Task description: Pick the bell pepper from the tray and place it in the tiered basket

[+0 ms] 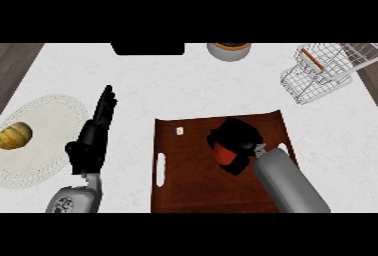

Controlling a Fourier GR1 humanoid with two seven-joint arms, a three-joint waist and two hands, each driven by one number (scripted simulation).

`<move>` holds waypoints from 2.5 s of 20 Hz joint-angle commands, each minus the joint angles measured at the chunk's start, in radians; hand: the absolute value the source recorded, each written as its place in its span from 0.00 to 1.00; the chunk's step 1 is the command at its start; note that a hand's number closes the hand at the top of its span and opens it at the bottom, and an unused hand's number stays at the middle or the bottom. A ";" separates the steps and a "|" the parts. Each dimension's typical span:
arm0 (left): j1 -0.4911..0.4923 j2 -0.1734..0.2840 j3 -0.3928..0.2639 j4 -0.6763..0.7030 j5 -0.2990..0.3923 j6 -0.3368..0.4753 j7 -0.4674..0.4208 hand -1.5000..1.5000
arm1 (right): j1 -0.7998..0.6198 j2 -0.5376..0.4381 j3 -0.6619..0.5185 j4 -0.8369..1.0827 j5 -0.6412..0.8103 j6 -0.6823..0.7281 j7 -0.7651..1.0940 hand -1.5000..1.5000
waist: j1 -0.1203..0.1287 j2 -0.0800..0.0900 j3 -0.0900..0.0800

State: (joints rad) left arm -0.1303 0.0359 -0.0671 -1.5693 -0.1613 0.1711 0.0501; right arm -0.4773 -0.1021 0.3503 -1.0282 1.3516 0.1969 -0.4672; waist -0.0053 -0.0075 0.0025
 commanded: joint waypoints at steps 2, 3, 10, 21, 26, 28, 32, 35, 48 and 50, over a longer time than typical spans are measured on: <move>0.014 0.013 0.029 0.012 0.011 0.003 -0.012 0.50 | 0.073 -0.255 -0.139 0.034 0.070 -0.004 0.155 1.00 | -0.056 0.002 -0.005; 0.009 0.006 0.012 -0.009 -0.001 0.007 0.005 0.50 | 0.087 -0.296 -0.163 0.030 0.060 0.003 0.144 1.00 | -0.046 0.000 -0.004; 0.002 -0.022 0.002 0.063 -0.025 0.033 -0.064 0.50 | 0.229 -0.363 -0.285 -0.155 0.000 -0.070 0.193 1.00 | -0.012 0.005 -0.003; 0.024 -0.028 -0.030 -0.039 -0.042 0.034 0.036 0.50 | 0.311 -0.461 -0.552 -0.699 -0.239 0.162 0.254 1.00 | -0.024 -0.003 -0.003; 0.041 -0.019 -0.020 -0.009 -0.022 0.009 -0.017 0.50 | 0.177 -0.570 -0.748 -0.773 -0.423 0.426 0.264 1.00 | -0.012 0.000 -0.004; -0.006 -0.015 0.000 -0.023 0.002 -0.002 0.024 0.50 | 0.097 -0.601 -0.781 -0.758 -0.451 0.516 0.311 1.00 | -0.002 0.004 -0.003; 0.054 -0.014 -0.013 0.032 -0.012 -0.009 -0.091 0.50 | 0.009 -0.567 -0.800 -0.765 -0.494 0.594 0.420 1.00 | 0.006 0.006 -0.004; -0.019 0.014 0.017 -0.011 0.008 -0.030 0.018 0.50 | -0.135 -0.557 -0.852 -0.664 -0.595 0.695 0.471 1.00 | 0.015 0.006 -0.004; -0.062 -0.018 -0.001 0.033 -0.014 -0.005 0.009 0.50 | -0.346 -0.577 -0.685 -0.255 -0.468 0.394 0.453 1.00 | 0.020 0.012 -0.003; -0.035 -0.025 -0.020 0.012 -0.025 -0.002 0.022 0.50 | -0.398 -0.593 -0.675 -0.163 -0.457 0.366 0.439 1.00 | 0.022 0.011 -0.003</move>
State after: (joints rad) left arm -0.1526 0.0138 -0.0848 -1.5541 -0.1842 0.1721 0.0495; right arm -0.8114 -0.6693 -0.3661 -1.3307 0.8500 0.6498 0.0107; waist 0.0142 0.0027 -0.0004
